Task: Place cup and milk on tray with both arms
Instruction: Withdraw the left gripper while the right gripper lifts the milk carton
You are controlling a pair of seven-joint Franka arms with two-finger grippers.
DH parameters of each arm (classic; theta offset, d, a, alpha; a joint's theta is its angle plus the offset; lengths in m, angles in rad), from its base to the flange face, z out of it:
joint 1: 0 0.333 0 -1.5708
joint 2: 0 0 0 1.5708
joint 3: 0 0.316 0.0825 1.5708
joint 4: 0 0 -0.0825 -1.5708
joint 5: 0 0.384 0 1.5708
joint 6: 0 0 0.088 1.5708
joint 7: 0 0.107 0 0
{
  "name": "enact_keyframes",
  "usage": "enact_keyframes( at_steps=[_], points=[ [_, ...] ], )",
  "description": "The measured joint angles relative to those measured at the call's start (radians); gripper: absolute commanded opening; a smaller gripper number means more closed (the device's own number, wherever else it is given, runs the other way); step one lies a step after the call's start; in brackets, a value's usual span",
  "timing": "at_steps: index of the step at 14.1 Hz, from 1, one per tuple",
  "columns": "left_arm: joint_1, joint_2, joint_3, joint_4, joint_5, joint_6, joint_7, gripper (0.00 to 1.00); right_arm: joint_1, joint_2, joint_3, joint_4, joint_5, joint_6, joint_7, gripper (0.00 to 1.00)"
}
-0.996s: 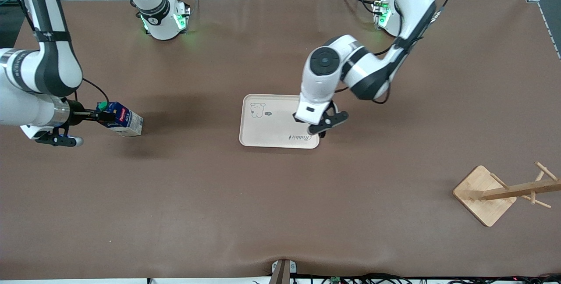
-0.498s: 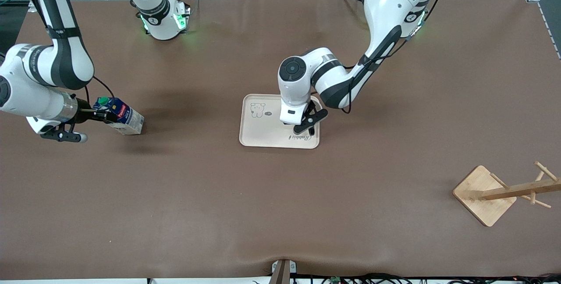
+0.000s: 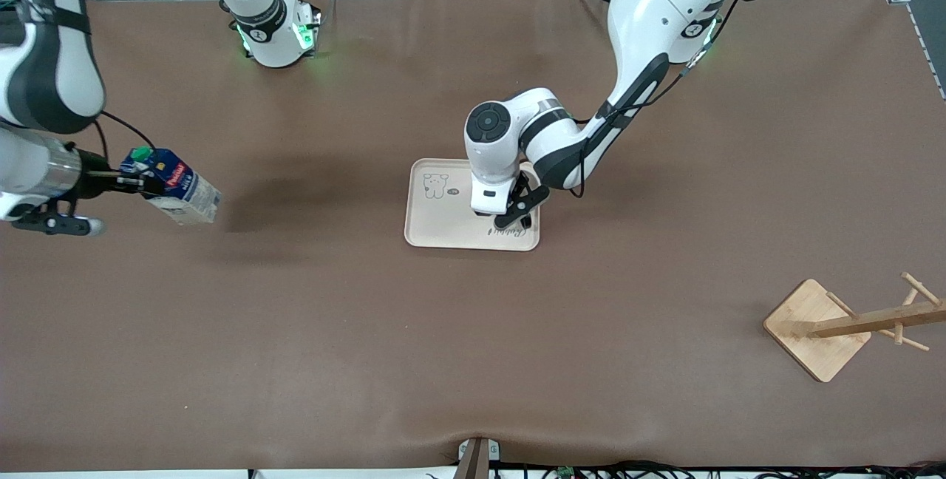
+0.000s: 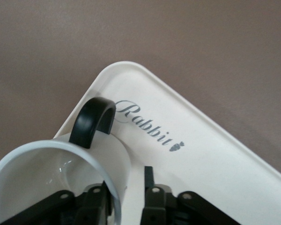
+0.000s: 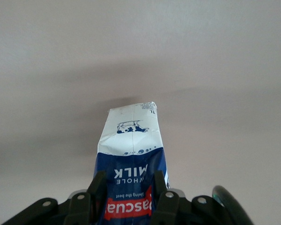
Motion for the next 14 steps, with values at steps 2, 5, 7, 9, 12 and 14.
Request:
enact_keyframes(
  at_steps=[2, 5, 7, 9, 12, 14],
  points=[
    [0.004, -0.003, 0.001, 0.041, 0.003, -0.001, 0.000, 1.00, 0.008, 0.002, 0.003, 0.048, 0.000, -0.024, 0.000, 0.00],
    [0.052, -0.049, 0.003, 0.097, 0.007, -0.020, 0.025, 1.00, 0.044, 0.008, 0.008, 0.070, 0.000, -0.082, 0.006, 0.00],
    [0.104, -0.106, 0.002, 0.109, 0.007, -0.057, 0.077, 1.00, 0.072, 0.012, 0.009, 0.075, 0.000, -0.107, 0.031, 0.00],
    [0.157, -0.171, 0.000, 0.117, -0.012, -0.105, 0.146, 1.00, 0.095, 0.014, 0.009, 0.082, 0.000, -0.120, 0.065, 0.00],
    [0.252, -0.275, 0.001, 0.126, -0.123, -0.157, 0.320, 1.00, 0.144, 0.016, 0.010, 0.095, 0.001, -0.134, 0.141, 0.00],
    [0.330, -0.339, 0.001, 0.127, -0.182, -0.204, 0.444, 1.00, 0.202, 0.019, 0.012, 0.106, 0.009, -0.134, 0.242, 0.00]
  ],
)
